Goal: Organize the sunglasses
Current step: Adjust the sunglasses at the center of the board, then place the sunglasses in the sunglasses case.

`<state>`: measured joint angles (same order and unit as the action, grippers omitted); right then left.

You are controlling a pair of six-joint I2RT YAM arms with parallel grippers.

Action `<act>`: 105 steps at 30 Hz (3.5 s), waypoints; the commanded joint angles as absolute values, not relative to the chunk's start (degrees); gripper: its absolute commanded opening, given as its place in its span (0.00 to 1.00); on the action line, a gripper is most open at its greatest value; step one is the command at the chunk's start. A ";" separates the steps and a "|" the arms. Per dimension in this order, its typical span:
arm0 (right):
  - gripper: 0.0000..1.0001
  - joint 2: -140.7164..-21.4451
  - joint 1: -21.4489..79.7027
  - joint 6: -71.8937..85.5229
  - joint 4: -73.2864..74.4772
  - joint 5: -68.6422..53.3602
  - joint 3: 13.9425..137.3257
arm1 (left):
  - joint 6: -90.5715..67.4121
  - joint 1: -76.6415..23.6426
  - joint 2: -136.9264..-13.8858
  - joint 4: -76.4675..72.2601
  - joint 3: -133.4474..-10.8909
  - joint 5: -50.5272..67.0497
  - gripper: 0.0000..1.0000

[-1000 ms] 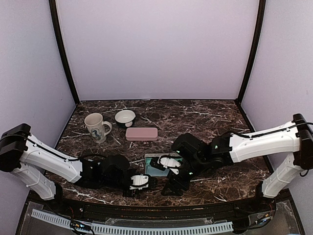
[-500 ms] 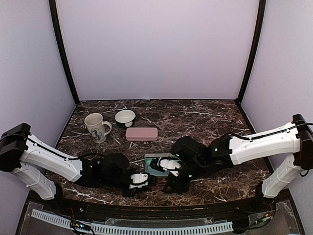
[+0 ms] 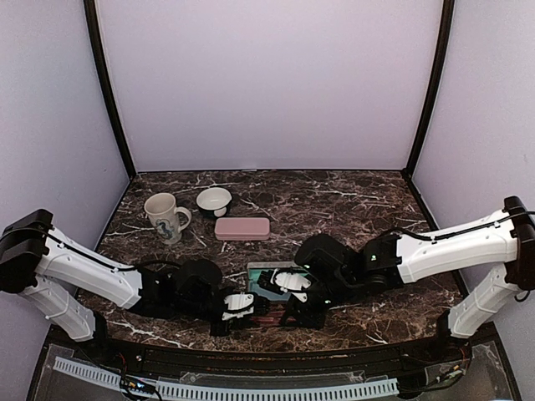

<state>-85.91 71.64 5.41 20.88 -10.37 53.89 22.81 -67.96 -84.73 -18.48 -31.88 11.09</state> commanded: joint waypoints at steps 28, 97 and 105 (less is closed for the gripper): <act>0.22 -85.43 60.37 10.57 3.46 -20.49 46.86 | 13.71 -61.97 -65.49 -29.00 -20.25 3.64 0.47; 0.19 -98.65 51.90 -2.90 -10.79 -26.65 44.89 | 12.29 -61.79 -70.84 -27.67 -23.38 7.70 0.47; 0.19 -99.51 51.86 -2.90 -8.70 -26.65 46.02 | 12.12 -61.78 -71.19 -27.85 -23.28 8.21 0.47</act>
